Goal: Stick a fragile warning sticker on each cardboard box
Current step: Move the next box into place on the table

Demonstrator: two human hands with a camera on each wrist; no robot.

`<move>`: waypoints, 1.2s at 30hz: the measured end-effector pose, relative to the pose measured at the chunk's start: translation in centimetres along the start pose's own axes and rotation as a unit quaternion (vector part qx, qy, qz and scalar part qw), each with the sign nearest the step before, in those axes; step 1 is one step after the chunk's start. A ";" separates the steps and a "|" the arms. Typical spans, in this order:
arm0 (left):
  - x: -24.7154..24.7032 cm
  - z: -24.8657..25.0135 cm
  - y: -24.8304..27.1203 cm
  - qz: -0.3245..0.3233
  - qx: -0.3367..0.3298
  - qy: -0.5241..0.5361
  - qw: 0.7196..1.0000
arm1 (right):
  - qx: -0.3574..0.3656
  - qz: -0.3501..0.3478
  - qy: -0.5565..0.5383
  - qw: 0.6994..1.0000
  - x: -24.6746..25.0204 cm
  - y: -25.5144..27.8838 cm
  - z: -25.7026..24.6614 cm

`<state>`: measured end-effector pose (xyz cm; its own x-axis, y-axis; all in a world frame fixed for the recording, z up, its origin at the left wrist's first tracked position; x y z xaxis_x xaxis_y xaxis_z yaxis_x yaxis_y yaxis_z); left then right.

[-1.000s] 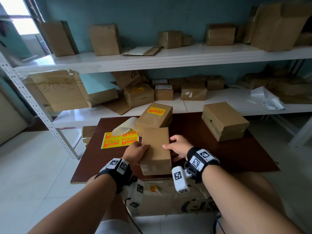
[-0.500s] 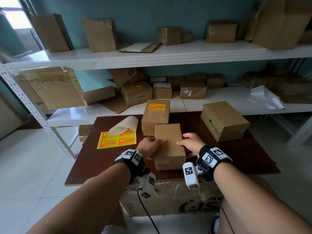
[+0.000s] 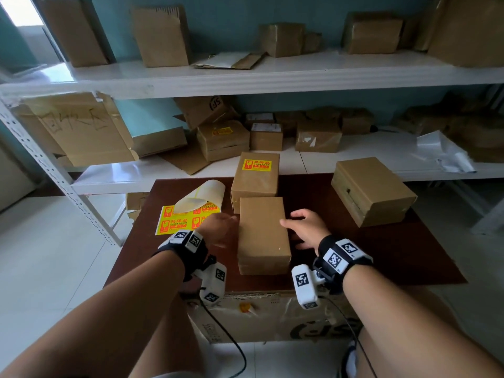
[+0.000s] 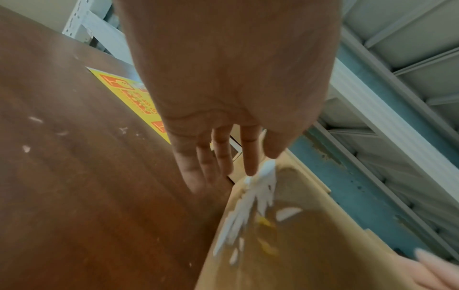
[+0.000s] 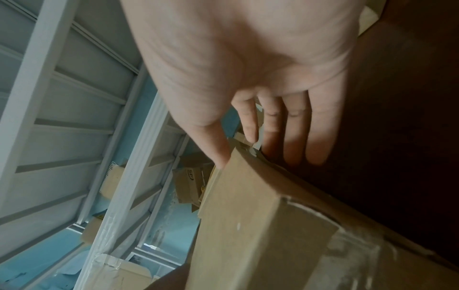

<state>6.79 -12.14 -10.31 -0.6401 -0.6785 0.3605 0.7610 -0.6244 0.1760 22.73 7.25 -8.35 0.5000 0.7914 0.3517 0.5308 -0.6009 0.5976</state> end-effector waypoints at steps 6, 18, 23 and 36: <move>3.5 -2.8 -2.9 -0.027 0.012 -0.457 0.889 | 0.033 0.030 -0.031 0.999 0.3 -1.2 -1.2; 3.2 -5.6 -2.7 -0.142 0.024 -0.503 0.852 | 0.099 0.057 -0.068 0.991 -0.5 -1.8 -3.8; 3.2 -4.0 -1.7 -0.125 -0.005 -0.511 0.850 | 0.102 0.049 -0.056 0.992 -0.4 -0.9 -4.3; 4.9 5.2 1.2 0.038 -0.114 -0.388 0.914 | 0.146 0.013 0.015 0.989 -1.0 3.0 -5.7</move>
<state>5.13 -14.16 -3.55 -0.2511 -0.2994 0.9205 0.7012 -0.7118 -0.0402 19.89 5.28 -2.81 0.4976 0.7757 0.3883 0.6955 -0.6243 0.3559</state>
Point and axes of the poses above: each hand's wrist, its own y-axis away from the middle knuckle, its own x-axis out of the back of the hand, z = x × y, the point moved 5 cm from there along -y, towards the middle knuckle, and after that the axes turned 15 degrees about -x, right-handed, at the moved point
